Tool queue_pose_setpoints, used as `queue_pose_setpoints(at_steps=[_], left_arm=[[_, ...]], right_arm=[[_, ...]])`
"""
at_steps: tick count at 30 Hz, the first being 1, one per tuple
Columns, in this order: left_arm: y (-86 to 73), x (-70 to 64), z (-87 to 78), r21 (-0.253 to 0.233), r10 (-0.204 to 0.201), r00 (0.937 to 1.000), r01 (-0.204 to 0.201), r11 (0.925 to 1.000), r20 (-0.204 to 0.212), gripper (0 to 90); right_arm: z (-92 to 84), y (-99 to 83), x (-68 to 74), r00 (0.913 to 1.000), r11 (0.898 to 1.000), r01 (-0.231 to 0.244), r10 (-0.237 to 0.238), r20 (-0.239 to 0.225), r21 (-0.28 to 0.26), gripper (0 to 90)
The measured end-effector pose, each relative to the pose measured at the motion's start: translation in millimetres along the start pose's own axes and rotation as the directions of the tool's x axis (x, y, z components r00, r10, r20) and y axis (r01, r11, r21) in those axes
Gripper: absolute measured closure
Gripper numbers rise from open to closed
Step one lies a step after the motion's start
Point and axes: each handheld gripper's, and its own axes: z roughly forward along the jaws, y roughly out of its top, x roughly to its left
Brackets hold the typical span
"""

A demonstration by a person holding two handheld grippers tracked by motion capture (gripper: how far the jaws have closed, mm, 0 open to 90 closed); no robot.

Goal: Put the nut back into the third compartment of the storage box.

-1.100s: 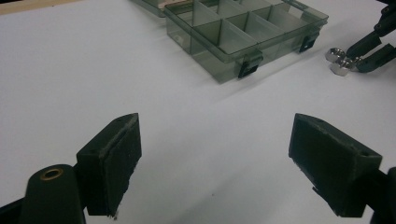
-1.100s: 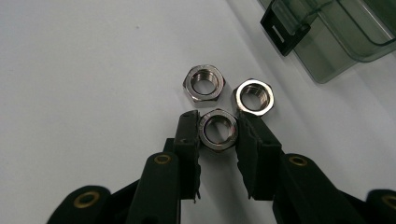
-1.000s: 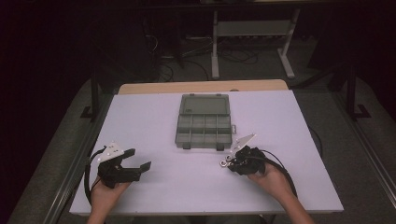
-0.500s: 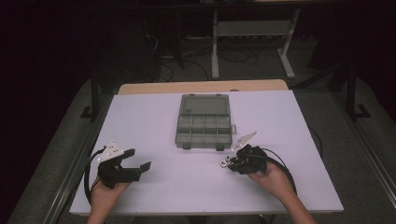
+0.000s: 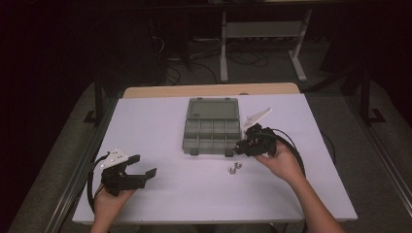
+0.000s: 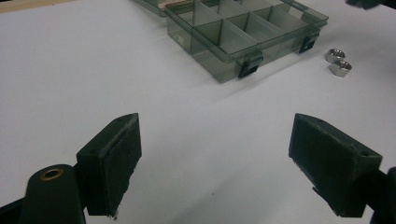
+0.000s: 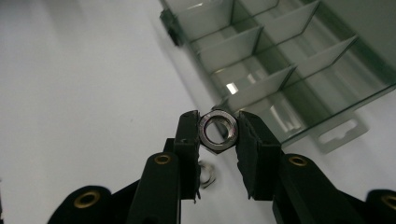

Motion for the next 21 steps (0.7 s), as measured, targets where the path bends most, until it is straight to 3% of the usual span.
queue_pose_setpoints(at_steps=[9, 21], left_arm=[[0.1, -1.2, 0.1, 0.004, 0.001, 1.0, -0.001, 1.0, -0.003, 16.6], [-0.1, -0.5, 0.2, 0.001, 0.001, 1.0, -0.001, 1.0, 0.002, 16.6]], right_arm=[[11.5, 32.8, -23.1, 0.9991, 1.0, 0.016, -0.016, 0.04, 0.013, 69.2], [41.4, 64.4, -48.1, 0.9981, 0.998, -0.011, 0.007, 0.061, 0.057, 69.1]])
